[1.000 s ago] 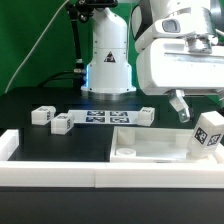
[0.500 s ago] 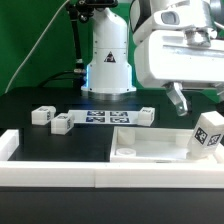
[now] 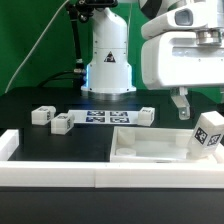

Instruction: Assemble one leg

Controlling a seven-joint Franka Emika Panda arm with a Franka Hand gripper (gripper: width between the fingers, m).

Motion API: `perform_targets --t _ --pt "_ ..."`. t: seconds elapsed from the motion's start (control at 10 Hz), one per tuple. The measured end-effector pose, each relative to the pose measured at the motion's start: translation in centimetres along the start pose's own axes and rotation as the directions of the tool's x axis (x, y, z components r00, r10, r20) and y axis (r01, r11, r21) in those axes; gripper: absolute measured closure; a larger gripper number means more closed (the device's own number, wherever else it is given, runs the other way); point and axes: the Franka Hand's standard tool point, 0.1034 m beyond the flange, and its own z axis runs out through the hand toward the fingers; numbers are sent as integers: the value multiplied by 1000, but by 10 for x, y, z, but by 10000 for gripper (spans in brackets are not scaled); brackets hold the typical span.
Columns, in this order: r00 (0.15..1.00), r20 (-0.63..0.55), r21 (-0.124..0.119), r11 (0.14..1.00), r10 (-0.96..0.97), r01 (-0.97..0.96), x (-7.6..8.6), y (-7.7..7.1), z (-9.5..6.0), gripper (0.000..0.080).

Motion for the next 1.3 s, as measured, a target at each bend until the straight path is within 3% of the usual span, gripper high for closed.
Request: perform_targets --t 0.2,0.4,0.5,0.6,1.3 --pt "979 202 59 998 -5 -7 -6 -2 0 151" --pt "943 334 99 995 -15 -19 -5 -1 -4 151" --pt "900 435 122 992 -25 -31 -10 -8 -5 151" --pt "913 408 117 993 -24 -26 -1 -6 -2 151" --pt "922 388 106 994 -12 -31 10 8 20 151"
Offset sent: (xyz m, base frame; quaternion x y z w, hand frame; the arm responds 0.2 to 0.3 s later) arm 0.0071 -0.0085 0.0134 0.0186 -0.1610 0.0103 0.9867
